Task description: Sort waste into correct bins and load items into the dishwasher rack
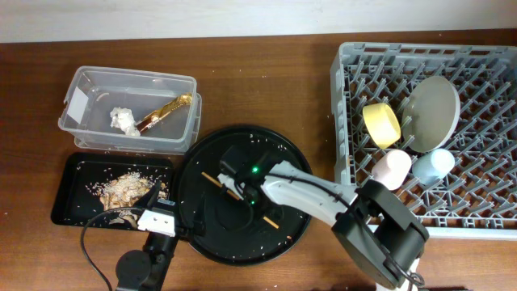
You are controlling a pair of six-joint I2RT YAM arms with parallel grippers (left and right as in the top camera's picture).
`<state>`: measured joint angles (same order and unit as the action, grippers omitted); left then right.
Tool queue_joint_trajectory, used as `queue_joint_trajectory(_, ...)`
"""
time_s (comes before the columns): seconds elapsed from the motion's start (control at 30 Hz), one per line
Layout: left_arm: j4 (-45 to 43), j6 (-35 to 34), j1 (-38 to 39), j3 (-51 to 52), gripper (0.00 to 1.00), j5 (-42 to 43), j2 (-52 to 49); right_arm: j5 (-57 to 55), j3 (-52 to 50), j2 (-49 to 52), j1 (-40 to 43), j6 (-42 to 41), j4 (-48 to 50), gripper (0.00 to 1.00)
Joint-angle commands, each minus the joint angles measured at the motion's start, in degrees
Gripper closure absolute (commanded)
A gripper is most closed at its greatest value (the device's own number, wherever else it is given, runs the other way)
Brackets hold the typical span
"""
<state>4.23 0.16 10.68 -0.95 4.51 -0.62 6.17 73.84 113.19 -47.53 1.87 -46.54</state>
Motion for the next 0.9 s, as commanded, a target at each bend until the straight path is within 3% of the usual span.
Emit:
queue_joint_trajectory(0.0,-0.13,-0.57,-0.33,0.44,0.01,0.61,0.28,-1.90,5.29,-1.79,6.32,-3.96,-5.86,0.96)
queue_joint_trajectory(0.1,-0.13,-0.57,-0.33,0.44,0.01,0.63,0.28,-2.23,14.14,-6.86,14.82,-6.99,-12.98,0.96)
queue_joint_trajectory(0.2,-0.13,-0.57,-0.33,0.44,0.01,0.61,0.28,-2.19,21.35,-10.58,28.44,-8.39,-14.60,0.96)
queue_joint_trajectory(0.37,-0.13,-0.57,-0.33,0.44,0.01,0.63,0.28,-5.62,20.50,-8.76,40.79,-8.13,-14.23,0.96)
queue_joint_trajectory(0.47,-0.13,-0.57,-0.33,0.44,0.01,0.63,0.28,-8.09,18.16,-6.58,41.62,-8.22,-14.19,0.95)
queue_joint_trajectory(0.5,-0.13,-0.57,-0.33,0.44,0.01,0.61,0.28,-9.51,17.68,-6.16,41.62,-8.39,-14.16,0.87)
queue_joint_trajectory(0.53,-0.13,-0.57,-0.33,0.44,0.01,0.61,0.28,-7.78,17.73,-6.23,41.55,-8.33,-14.45,0.69)
queue_joint_trajectory(0.63,-0.13,-0.57,-0.33,0.44,0.01,0.61,0.28,-0.66,18.10,-11.80,40.72,-8.33,-15.87,0.60)
queue_joint_trajectory(0.73,-0.13,-0.57,-0.33,0.44,0.01,0.63,0.28,2.21,18.10,-23.71,36.02,-8.33,-17.97,0.50)
queue_joint_trajectory(0.77,-0.13,-0.59,-0.33,0.44,0.01,0.61,0.28,1.97,18.10,-29.18,33.00,-8.35,-18.93,0.43)
queue_joint_trajectory(0.8,-0.13,-0.57,-0.33,0.44,0.01,0.63,0.28,1.97,18.10,-34.45,29.73,-8.35,-19.80,0.27)
queue_joint_trajectory(0.83,-0.13,-0.57,-0.33,0.44,0.01,0.61,0.28,1.99,18.10,-38.71,26.75,-8.35,-20.87,0.02)
queue_joint_trajectory(0.87,-0.13,-0.59,-0.33,0.44,0.01,0.61,0.28,2.03,18.10,-42.27,23.98,-8.35,-22.12,0.02)
